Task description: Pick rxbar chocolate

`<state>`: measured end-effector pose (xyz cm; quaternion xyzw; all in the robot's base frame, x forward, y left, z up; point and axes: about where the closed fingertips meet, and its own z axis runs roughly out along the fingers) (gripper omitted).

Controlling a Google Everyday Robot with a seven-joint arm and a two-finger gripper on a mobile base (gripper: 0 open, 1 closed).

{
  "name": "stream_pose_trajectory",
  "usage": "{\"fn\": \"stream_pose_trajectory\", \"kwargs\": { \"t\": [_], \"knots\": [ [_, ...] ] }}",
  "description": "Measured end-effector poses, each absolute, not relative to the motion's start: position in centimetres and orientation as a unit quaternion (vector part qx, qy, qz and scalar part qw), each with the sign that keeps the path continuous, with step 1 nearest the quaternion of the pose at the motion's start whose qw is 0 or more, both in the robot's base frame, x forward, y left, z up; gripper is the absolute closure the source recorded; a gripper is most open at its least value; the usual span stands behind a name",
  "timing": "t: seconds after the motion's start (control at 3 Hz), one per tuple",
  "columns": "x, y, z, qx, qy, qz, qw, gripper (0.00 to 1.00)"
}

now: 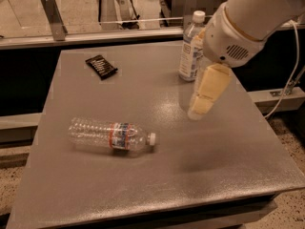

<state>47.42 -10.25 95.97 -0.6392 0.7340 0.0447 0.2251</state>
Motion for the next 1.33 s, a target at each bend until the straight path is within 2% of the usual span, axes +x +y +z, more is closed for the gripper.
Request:
{"fn": "stream_pose_trajectory", "kwargs": {
  "t": [0.33, 1.0, 1.33],
  "knots": [
    [48.9, -4.3, 95.7, -0.649, 0.709, 0.077, 0.264, 0.00],
    [49.1, -4.0, 95.7, -0.649, 0.707, 0.080, 0.270, 0.00],
    [51.5, -2.1, 94.5, -0.638, 0.707, 0.098, 0.290, 0.00]
  ]
}}
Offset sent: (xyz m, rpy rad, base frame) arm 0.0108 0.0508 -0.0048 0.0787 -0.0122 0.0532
